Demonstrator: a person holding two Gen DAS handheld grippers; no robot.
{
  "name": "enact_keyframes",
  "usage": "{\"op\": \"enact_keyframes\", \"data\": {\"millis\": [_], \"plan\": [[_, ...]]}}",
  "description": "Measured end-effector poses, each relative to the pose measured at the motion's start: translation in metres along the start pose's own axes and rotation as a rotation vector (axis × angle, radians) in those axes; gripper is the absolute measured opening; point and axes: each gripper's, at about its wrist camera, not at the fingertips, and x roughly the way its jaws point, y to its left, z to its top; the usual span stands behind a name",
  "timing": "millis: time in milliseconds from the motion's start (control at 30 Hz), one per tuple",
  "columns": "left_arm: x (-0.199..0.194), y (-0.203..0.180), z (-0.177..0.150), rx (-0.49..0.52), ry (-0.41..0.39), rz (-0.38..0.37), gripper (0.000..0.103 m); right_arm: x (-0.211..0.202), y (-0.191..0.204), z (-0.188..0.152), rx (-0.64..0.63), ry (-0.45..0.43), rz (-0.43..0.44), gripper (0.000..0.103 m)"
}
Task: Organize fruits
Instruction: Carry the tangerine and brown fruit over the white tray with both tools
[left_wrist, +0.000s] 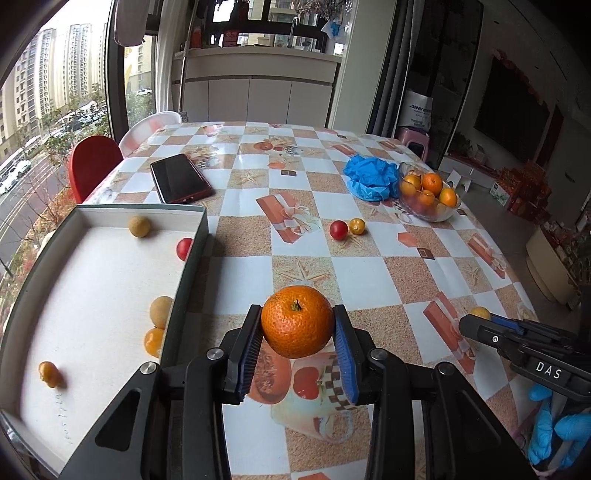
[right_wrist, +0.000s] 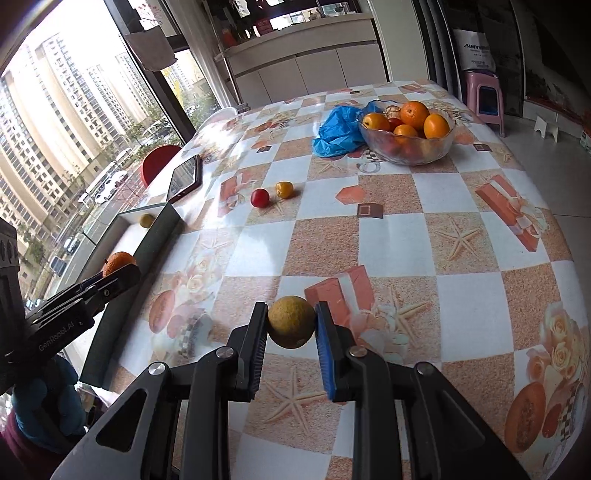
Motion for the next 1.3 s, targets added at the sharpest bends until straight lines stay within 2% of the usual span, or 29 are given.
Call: {"op": "enact_keyframes", "data": {"millis": [133,233,533,867,1300], "plan": [[-0.026,0.029,0.0,-0.018,-0.04,0.029,0.039,0.003,0.032,0.002,-0.04,0.004,0.026,0.028],[-0.039,0.055,-0.004,-0.032,-0.054,0.08,0.039,0.01,0.061,0.004,-0.077,0.013,0.054,0.028],[-0.052,0.126,-0.027,-0.124,-0.052,0.192,0.039,0.037,0.151,0.006,-0.215,0.063,0.13,0.028],[-0.052,0.167,-0.041,-0.183,-0.063,0.225,0.039,0.071,0.224,0.001,-0.338,0.12,0.169,0.028],[-0.042,0.185,-0.046,-0.226,-0.048,0.199,0.039,0.098,0.256,-0.002,-0.409,0.167,0.154,0.028]]}}
